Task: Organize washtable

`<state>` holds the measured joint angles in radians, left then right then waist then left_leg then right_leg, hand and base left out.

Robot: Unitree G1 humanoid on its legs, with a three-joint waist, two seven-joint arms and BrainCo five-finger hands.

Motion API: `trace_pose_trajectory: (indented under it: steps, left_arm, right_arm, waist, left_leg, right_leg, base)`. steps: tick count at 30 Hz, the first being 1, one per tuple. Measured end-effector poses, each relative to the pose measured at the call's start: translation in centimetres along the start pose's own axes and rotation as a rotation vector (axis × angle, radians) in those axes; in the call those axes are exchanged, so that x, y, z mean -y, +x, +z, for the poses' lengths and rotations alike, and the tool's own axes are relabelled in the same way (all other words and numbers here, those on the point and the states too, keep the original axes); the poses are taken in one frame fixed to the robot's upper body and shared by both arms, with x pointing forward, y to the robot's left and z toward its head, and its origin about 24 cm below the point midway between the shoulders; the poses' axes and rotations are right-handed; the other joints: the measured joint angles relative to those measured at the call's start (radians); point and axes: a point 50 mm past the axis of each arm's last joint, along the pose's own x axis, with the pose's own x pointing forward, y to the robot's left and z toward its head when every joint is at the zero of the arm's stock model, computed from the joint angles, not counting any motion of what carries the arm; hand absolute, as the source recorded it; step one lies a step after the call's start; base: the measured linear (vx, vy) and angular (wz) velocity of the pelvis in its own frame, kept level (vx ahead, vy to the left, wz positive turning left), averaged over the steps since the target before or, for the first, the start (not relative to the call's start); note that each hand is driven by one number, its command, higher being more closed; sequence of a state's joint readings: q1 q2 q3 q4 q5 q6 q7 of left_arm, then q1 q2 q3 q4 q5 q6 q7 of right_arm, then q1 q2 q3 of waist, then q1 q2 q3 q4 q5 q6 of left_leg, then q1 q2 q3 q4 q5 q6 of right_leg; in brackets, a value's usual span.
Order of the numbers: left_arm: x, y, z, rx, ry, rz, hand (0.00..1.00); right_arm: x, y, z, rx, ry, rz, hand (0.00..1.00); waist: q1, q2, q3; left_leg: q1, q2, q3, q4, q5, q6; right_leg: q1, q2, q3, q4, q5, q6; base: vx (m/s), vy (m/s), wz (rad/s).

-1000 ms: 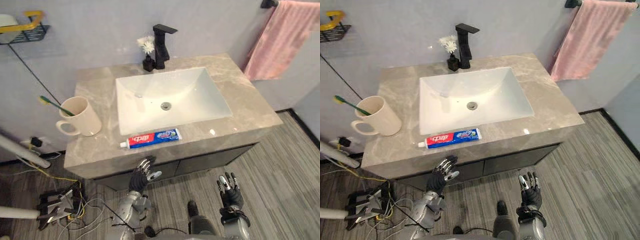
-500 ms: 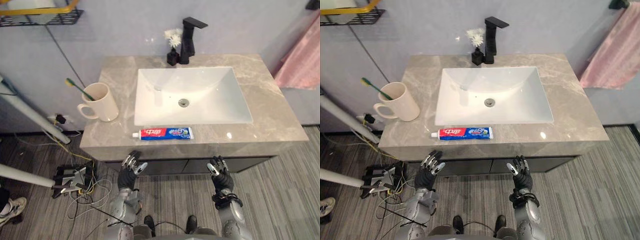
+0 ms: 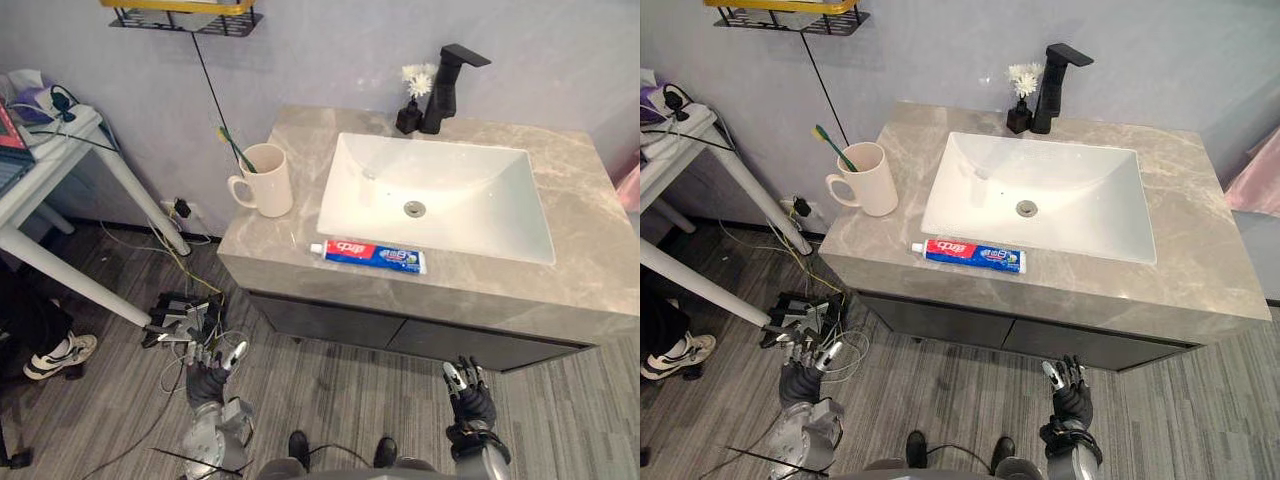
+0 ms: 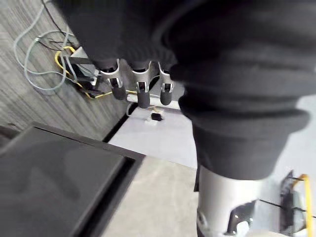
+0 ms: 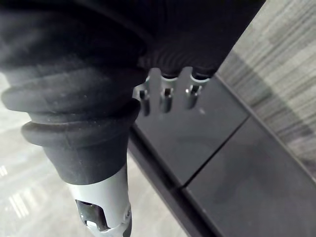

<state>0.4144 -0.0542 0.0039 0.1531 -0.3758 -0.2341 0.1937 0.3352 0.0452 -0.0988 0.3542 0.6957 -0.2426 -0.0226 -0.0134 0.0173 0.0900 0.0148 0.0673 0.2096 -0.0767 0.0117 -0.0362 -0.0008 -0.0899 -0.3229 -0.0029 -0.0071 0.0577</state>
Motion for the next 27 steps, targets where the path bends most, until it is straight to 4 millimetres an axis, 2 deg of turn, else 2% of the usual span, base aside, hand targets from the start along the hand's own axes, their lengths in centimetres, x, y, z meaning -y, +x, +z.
trace_pose_trajectory:
  steps: [5, 8, 9, 20, 22, 25, 27]
  left_arm:
    - [0.0, -0.1, -1.2, -0.064, 0.019, -0.029, 0.0]
    - [0.3, 0.0, -1.2, -0.072, 0.045, -0.088, 0.0]
    - [1.1, 0.3, -1.8, -0.104, 0.091, -0.184, 0.0]
    - [1.1, 0.4, -1.7, -0.103, 0.078, -0.18, 0.0]
    - [1.1, 0.6, -1.6, -0.1, 0.06, -0.175, 0.0]
    - [1.1, 1.0, -1.1, -0.086, 0.025, -0.161, 0.0]
    - [1.2, 1.4, -0.7, -0.073, -0.004, -0.154, 0.0]
  right_arm:
    - [1.3, -0.2, -0.7, -0.026, 0.011, -0.101, 0.0]
    - [1.5, -0.1, -0.5, -0.016, -0.008, -0.105, 0.0]
    - [1.8, 0.1, -1.1, -0.053, -0.079, -0.124, 0.0]
    - [2.4, 0.0, -0.8, -0.048, -0.087, -0.15, 0.0]
    - [2.8, 0.1, -0.4, -0.031, -0.088, -0.172, 0.0]
    - [4.1, 0.2, 1.3, 0.04, -0.081, -0.243, 0.0]
    - [6.1, 0.0, 4.2, 0.157, -0.058, -0.357, 0.0]
  waist:
    - [-0.004, 0.012, -0.005]
    - [-0.024, 0.013, -0.006]
    - [-0.028, 0.013, -0.042]
    - [-0.027, 0.014, -0.042]
    - [-0.025, 0.013, -0.042]
    - [-0.023, 0.018, -0.041]
    - [-0.022, 0.018, -0.041]
  left_leg:
    - [0.032, 0.004, 0.058, -0.015, -0.007, -0.009]
    - [0.04, 0.012, 0.087, -0.015, -0.015, -0.018]
    - [0.05, 0.021, 0.119, -0.016, -0.023, -0.021]
    - [0.057, 0.019, 0.117, -0.003, -0.023, -0.02]
    - [0.057, 0.018, 0.11, 0.014, -0.023, -0.02]
    - [0.056, 0.02, 0.097, 0.027, -0.023, -0.02]
    - [0.056, 0.024, 0.09, 0.032, -0.025, -0.022]
  right_leg:
    - [-0.002, 0.008, 0.056, -0.004, 0.002, -0.001]
    - [-0.002, 0.019, 0.082, -0.021, 0.012, -0.007]
    - [0.016, 0.04, 0.112, -0.088, 0.056, -0.01]
    - [0.028, 0.04, 0.124, -0.088, 0.06, -0.013]
    - [0.035, 0.041, 0.126, -0.087, 0.061, -0.013]
    - [0.038, 0.048, 0.132, -0.087, 0.069, -0.017]
    - [0.036, 0.052, 0.137, -0.087, 0.074, -0.017]
  base:
    - [0.06, 0.005, -0.36]
    - [0.02, -0.031, -0.24]
    - [0.0, -0.014, -0.09]
    - [0.0, 0.0, 0.0]
    - [-0.05, -0.024, 0.0]
    - [-0.1, -0.036, -0.04]
    - [-0.12, -0.024, -0.04]
